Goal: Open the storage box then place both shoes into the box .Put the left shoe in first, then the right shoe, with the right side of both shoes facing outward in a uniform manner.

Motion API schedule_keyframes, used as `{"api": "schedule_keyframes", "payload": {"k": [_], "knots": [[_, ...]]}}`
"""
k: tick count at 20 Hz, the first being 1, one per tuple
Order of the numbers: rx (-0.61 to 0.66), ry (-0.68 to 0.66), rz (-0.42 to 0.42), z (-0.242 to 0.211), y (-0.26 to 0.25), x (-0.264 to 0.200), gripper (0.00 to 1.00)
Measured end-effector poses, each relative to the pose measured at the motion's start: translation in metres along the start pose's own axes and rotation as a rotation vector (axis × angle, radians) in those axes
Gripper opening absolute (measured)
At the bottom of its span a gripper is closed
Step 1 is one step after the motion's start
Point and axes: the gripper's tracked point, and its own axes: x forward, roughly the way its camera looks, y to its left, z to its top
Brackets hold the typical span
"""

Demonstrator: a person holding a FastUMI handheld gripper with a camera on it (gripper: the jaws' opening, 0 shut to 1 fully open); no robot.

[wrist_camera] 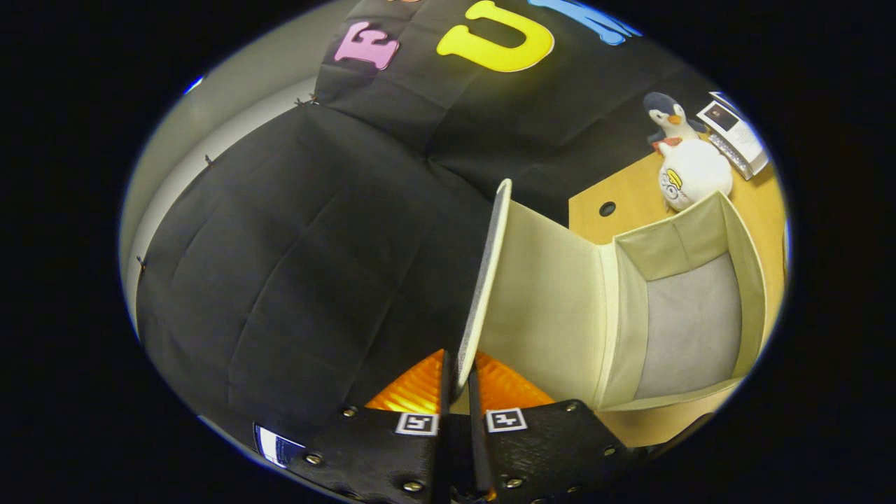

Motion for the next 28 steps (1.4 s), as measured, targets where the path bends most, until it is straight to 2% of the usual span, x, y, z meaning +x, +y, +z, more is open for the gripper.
{"api": "schedule_keyframes", "payload": {"k": [1, 2, 5, 11, 23, 28], "knots": [[-0.023, -0.007, 0.016, 0.004, 0.005, -0.004, 0.14], [-0.046, -0.014, 0.028, 0.007, 0.01, -0.003, 0.4], [-0.144, -0.049, 0.011, 0.017, 0.012, -0.012, 0.99], [-0.319, -0.125, -0.094, 0.043, -0.015, -0.049, 0.97], [-0.387, -0.245, -0.304, 0.106, -0.104, -0.145, 0.97], [-0.43, -0.261, -0.421, 0.122, -0.148, -0.187, 0.97]]}}
